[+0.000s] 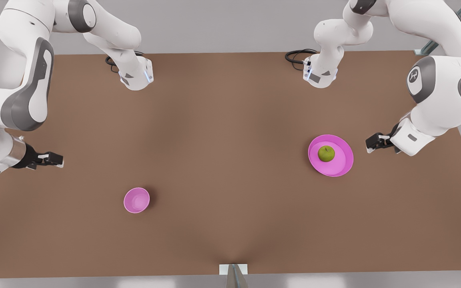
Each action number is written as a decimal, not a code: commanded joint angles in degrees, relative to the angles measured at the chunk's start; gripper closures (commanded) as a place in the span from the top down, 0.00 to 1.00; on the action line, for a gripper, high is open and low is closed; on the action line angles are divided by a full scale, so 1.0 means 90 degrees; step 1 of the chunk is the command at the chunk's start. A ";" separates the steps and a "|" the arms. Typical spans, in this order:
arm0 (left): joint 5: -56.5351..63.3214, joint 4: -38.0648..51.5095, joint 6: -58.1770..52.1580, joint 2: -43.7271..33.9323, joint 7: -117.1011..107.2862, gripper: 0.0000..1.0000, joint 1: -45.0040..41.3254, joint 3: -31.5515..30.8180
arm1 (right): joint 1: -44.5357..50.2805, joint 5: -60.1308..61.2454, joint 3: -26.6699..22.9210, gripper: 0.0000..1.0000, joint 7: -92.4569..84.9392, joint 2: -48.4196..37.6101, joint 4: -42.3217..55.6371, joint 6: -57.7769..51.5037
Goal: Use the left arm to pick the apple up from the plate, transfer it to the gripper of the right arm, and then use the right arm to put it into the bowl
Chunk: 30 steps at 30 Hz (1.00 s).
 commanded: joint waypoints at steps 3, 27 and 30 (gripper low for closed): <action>-0.0049 -0.0601 0.0648 -0.0173 0.0084 1.00 -0.0006 -0.0002 | 0.0011 0.0017 0.0018 1.00 -0.0526 -0.0006 0.0003 0.0025; -0.0479 -0.6686 0.5093 -0.0720 -0.1703 1.00 -0.0201 0.0076 | 0.0128 0.0066 0.0116 1.00 -0.0448 -0.0006 0.0189 -0.0023; -0.0479 -0.6686 0.5093 -0.0574 -0.1771 1.00 -0.0230 0.0067 | 0.0108 0.0075 0.0116 1.00 -0.0458 -0.0006 0.0179 -0.0023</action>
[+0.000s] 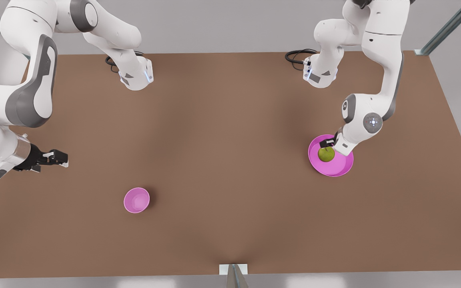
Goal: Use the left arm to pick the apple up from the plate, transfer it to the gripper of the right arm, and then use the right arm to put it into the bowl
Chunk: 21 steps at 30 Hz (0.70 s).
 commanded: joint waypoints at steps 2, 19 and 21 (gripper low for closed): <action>0.0012 0.0002 0.0112 0.0159 -0.0583 1.00 -0.0084 0.0001 | -0.0042 0.0009 -0.0007 1.00 -0.0049 -0.0008 -0.0019 -0.0020; 0.0022 0.0373 0.0854 0.1077 -0.0622 1.00 -0.0045 -0.0009 | -0.0061 0.0009 -0.0017 1.00 -0.0069 -0.0008 -0.0019 -0.0020; 0.0032 0.0392 0.0854 0.1077 -0.0612 1.00 -0.0025 -0.0009 | -0.0061 0.0009 -0.0017 1.00 -0.0069 -0.0008 -0.0029 -0.0020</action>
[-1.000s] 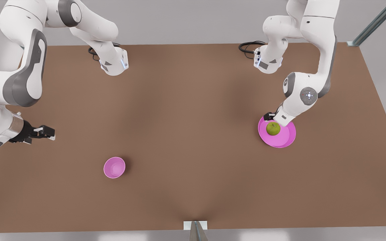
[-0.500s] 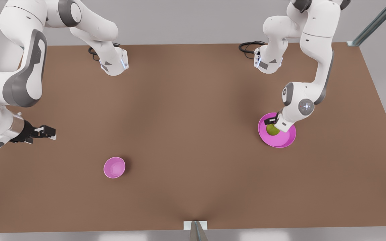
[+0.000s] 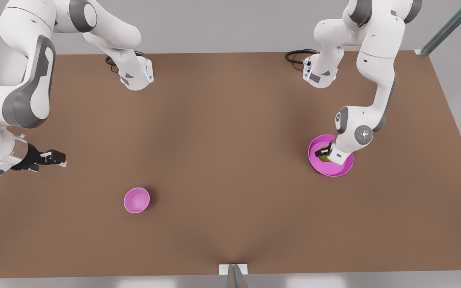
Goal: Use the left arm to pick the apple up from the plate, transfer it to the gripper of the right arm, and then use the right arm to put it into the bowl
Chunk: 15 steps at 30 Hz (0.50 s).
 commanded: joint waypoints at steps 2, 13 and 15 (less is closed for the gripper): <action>0.0037 0.0106 0.0094 0.0072 -0.0209 1.00 0.0007 0.0007 | 0.0010 0.0000 0.0001 1.00 -0.0026 -0.0008 0.0006 -0.0004; 0.0028 0.0076 0.0114 0.0257 -0.0238 0.94 -0.0013 0.0007 | 0.0010 0.0010 0.0001 1.00 -0.0026 -0.0008 0.0006 -0.0004; 0.0028 0.0066 0.0104 0.0257 -0.0238 0.85 -0.0013 0.0007 | 0.0010 0.0000 0.0001 1.00 -0.0026 -0.0008 0.0006 -0.0004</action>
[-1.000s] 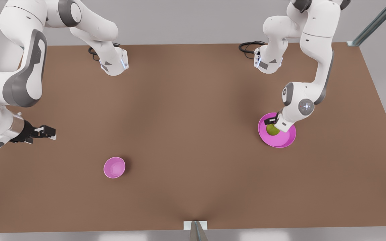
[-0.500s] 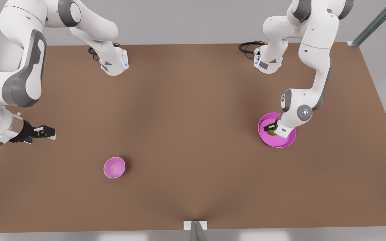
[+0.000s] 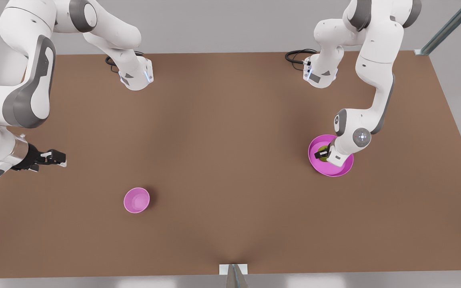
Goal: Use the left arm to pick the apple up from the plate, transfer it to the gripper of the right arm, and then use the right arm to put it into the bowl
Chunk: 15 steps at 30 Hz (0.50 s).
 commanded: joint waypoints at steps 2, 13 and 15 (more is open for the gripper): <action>0.0004 -0.0001 0.0007 -0.0001 -0.0114 0.83 0.0010 0.0000 | 0.0001 0.0008 0.0001 1.00 -0.0012 -0.0009 0.0003 -0.0004; 0.0013 0.0018 0.0154 -0.0099 -0.0065 0.80 0.0010 0.0000 | 0.0021 -0.0001 0.0020 1.00 0.0007 -0.0009 0.0033 -0.0004; 0.0013 0.0077 0.0095 -0.0450 -0.0055 0.77 -0.0019 -0.0010 | 0.0021 0.0048 0.0011 1.00 0.0017 -0.0009 0.0033 -0.0004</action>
